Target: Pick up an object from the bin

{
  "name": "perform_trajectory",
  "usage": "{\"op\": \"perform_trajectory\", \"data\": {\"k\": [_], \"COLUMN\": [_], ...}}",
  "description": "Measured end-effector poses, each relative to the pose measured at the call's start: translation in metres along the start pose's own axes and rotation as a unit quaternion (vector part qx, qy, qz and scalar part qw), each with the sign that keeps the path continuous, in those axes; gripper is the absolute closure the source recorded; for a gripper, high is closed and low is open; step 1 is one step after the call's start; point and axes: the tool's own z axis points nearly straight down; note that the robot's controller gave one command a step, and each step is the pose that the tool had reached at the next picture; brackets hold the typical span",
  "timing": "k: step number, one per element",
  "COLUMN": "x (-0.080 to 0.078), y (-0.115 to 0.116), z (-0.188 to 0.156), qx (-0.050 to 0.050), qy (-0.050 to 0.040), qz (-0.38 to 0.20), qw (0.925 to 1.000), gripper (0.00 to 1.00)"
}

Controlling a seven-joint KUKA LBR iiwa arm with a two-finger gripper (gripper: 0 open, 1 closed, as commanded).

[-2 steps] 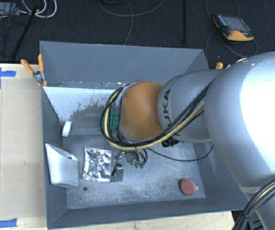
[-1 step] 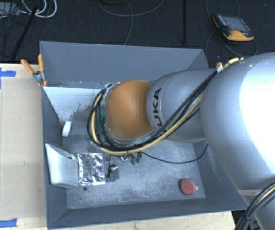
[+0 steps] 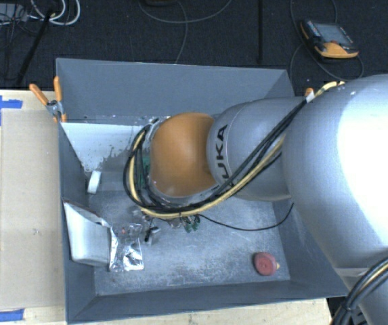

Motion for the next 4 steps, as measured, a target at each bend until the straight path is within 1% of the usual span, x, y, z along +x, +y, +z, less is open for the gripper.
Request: {"op": "perform_trajectory", "data": {"k": [1,2,3,4], "x": [0.005,0.006,0.012,0.046], "y": [0.032,0.036,0.081,0.098], "z": [-0.118,-0.166,-0.091,-0.032], "qx": [0.001,0.000,-0.001,0.003], "qy": [-0.0036,-0.0027,0.0044,0.0046], "qz": [0.003,0.048,0.045,0.131], "qw": [1.0000,0.9988,0.9990,0.9914], "gripper": [1.00,1.00,1.00,1.00]}}
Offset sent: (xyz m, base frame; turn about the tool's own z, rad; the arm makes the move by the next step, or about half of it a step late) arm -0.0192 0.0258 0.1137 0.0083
